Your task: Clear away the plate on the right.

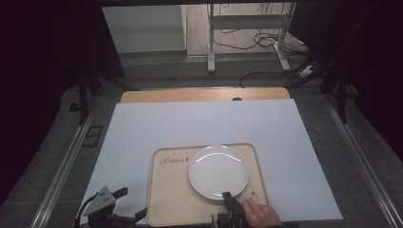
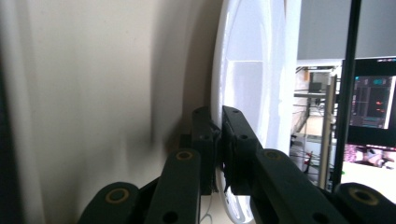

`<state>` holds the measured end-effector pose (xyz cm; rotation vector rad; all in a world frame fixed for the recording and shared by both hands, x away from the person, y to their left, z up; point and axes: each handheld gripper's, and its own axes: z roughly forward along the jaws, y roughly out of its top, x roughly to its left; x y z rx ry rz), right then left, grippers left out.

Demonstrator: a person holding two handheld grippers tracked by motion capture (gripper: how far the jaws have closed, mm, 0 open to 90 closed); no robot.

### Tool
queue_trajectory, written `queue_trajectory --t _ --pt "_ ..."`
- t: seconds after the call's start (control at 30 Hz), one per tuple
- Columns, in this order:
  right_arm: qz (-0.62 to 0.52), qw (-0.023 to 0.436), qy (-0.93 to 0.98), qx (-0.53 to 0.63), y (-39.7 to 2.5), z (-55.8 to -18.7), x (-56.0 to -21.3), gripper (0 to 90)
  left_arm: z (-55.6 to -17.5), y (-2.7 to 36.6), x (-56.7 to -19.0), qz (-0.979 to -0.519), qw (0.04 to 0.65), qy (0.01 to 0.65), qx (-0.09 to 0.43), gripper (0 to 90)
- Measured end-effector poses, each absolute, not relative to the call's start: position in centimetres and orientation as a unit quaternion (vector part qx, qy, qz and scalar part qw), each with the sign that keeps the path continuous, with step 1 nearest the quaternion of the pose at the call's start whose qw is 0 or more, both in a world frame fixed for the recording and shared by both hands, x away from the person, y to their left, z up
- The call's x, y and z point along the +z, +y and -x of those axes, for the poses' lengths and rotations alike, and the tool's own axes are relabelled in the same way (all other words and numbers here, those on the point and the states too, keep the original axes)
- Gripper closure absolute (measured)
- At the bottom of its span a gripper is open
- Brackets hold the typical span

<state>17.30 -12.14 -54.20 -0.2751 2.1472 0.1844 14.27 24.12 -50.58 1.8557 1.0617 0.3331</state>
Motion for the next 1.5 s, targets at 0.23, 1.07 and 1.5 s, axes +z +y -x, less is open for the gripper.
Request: queue_trajectory --t 0.23,1.07,1.5 --pt "0.107 0.443 0.886 0.085 -12.3 -17.8 -54.5 82.2 -14.3 24.1 -50.6 -0.757 0.47 0.433 0.136 0.0" --pt "0.1 0.461 0.878 0.081 -12.3 -17.9 -54.3 68.5 -14.3 24.1 -50.6 -0.758 0.47 0.432 0.136 0.0" --pt "0.096 0.456 0.881 0.083 -12.7 -17.9 -53.4 54.6 -14.3 24.1 -50.6 -0.758 0.469 0.432 0.136 0.0"
